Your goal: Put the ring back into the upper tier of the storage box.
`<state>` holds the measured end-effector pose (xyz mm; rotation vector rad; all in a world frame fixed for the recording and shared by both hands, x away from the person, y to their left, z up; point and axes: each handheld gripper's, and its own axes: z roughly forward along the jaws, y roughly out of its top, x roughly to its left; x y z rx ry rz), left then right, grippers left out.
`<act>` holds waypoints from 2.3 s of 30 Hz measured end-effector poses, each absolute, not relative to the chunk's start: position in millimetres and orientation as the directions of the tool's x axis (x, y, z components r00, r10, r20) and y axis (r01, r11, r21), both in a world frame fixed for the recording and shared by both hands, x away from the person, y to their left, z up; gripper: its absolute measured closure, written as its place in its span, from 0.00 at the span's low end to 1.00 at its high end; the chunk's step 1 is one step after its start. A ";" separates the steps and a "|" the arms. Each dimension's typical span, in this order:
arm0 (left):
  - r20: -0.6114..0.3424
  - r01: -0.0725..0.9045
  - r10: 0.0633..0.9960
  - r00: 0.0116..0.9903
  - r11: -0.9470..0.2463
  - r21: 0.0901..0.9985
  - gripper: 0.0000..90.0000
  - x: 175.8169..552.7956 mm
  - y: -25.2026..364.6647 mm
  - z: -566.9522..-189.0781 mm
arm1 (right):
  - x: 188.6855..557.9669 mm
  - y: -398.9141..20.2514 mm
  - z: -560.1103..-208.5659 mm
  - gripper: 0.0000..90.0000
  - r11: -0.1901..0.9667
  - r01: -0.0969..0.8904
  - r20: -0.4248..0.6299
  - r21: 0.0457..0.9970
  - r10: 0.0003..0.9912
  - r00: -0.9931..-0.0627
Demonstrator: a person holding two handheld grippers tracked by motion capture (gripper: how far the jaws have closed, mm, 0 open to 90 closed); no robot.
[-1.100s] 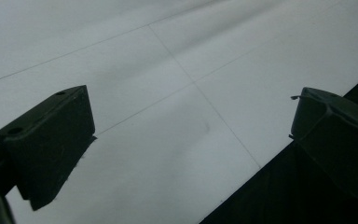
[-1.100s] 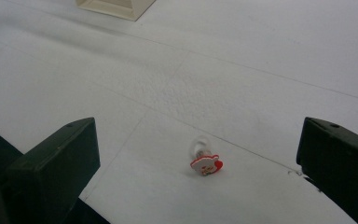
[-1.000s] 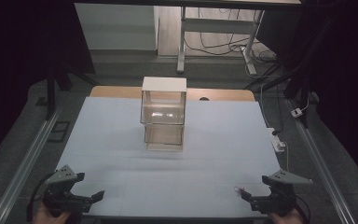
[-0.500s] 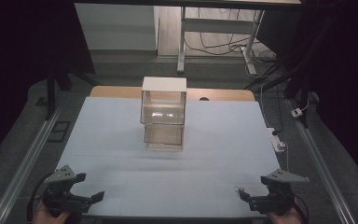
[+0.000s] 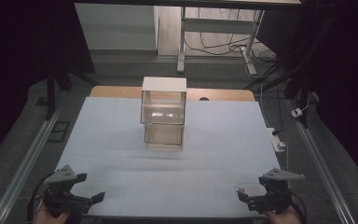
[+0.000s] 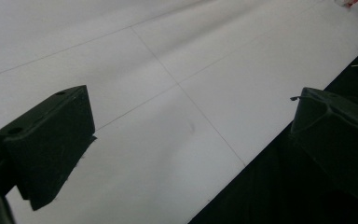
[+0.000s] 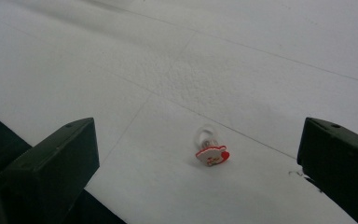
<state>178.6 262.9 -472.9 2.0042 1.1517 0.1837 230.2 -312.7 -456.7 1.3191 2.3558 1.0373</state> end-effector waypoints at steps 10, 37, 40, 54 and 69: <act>-0.254 0.667 0.778 0.575 -0.266 0.696 0.00 179.0 262.6 -473.1 | 233.5 -307.4 -457.9 0.00 0.351 0.644 0.130 0.679 0.806 -0.577; -0.263 0.673 0.774 0.576 -0.266 0.690 0.00 180.2 263.0 -473.5 | 260.3 -289.7 -470.5 0.00 0.443 0.667 0.077 0.599 0.797 -0.599; -0.265 0.674 0.774 0.575 -0.265 0.690 0.00 180.4 263.2 -473.6 | 265.0 -290.3 -473.5 0.00 0.458 0.674 0.069 0.580 0.797 -0.601; -0.270 0.676 0.771 0.577 -0.265 0.688 0.00 181.0 263.4 -473.8 | 279.8 -288.6 -493.1 0.00 0.578 0.665 -0.008 0.473 0.758 -0.653; -0.270 0.677 0.770 0.577 -0.266 0.686 0.00 181.1 263.2 -473.9 | 278.0 -290.6 -495.2 0.55 0.672 0.630 -0.035 0.390 0.694 -0.719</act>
